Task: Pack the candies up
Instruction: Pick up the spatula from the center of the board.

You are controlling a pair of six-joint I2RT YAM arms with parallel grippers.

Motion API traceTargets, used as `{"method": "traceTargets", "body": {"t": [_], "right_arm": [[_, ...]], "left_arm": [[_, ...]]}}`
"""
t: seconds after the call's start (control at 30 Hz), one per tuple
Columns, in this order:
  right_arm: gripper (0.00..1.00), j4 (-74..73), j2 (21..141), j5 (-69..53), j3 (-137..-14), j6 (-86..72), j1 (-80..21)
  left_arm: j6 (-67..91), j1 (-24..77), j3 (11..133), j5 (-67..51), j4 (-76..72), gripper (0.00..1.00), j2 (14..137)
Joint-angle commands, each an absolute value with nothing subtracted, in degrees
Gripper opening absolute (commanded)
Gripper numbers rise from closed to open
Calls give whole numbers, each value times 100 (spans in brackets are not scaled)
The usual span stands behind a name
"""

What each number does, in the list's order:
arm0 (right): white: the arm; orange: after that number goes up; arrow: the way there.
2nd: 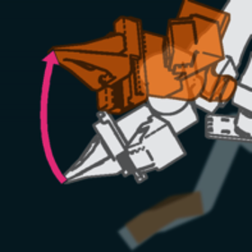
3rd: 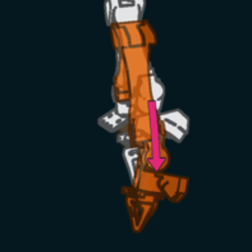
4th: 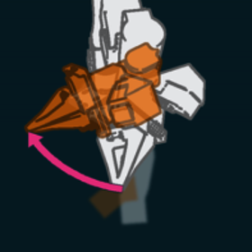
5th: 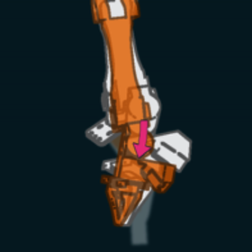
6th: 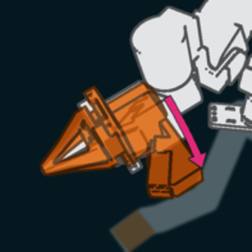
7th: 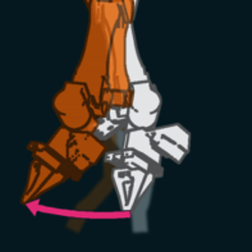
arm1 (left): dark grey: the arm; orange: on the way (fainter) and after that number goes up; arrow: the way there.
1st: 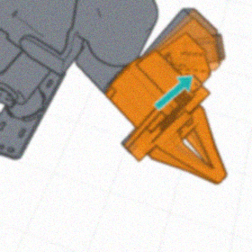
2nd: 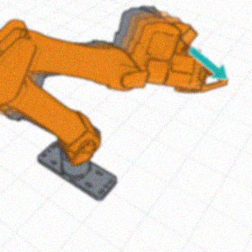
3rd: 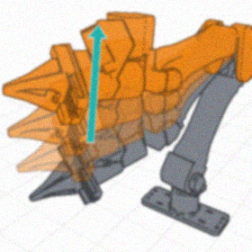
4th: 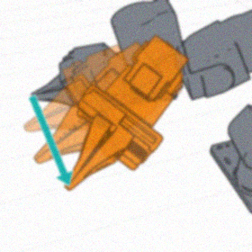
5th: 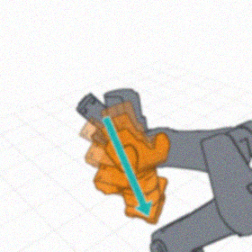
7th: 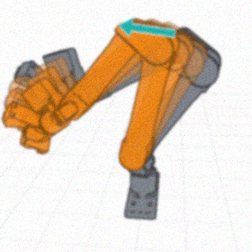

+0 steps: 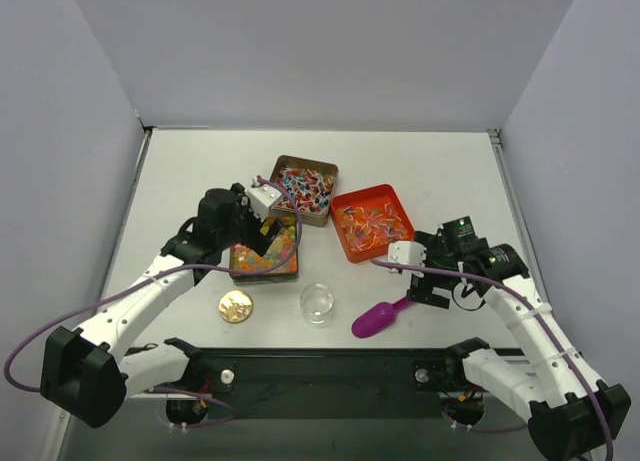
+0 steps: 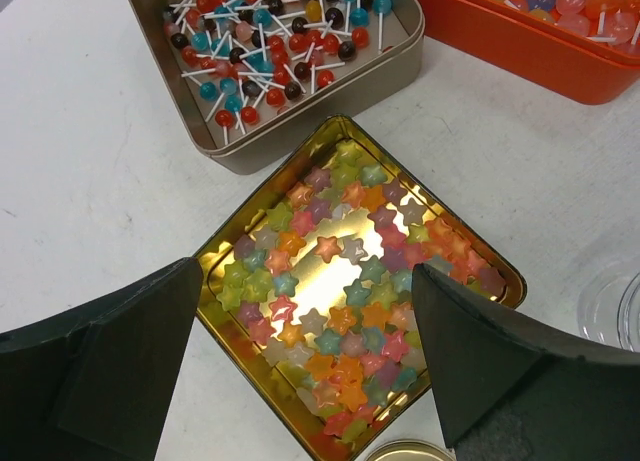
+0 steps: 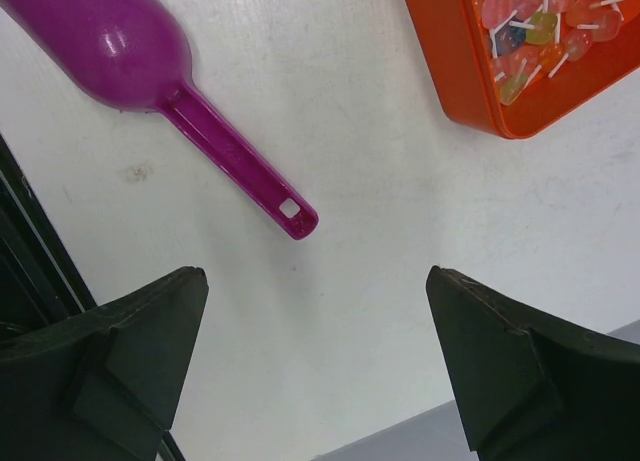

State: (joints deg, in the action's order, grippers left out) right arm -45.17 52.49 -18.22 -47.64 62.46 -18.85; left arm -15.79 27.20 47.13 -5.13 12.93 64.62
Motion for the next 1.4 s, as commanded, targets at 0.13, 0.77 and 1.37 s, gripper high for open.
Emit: {"method": "traceTargets", "body": {"t": [0.13, 0.77, 1.37], "right_arm": [[100, -5027, 5317, -2135, -4773, 7171, -1942], [87, -4325, 7207, -2558, -4351, 8024, -1934], [53, -3516, 7707, -2233, -3709, 8095, -1934]], "left_arm": [[-1398, 2865, 4940, -493, 888, 97, 6530], [-1978, 2979, 4957, -184, 1749, 97, 6038], [-1934, 2971, 5071, -263, 1521, 95, 6249]]}}
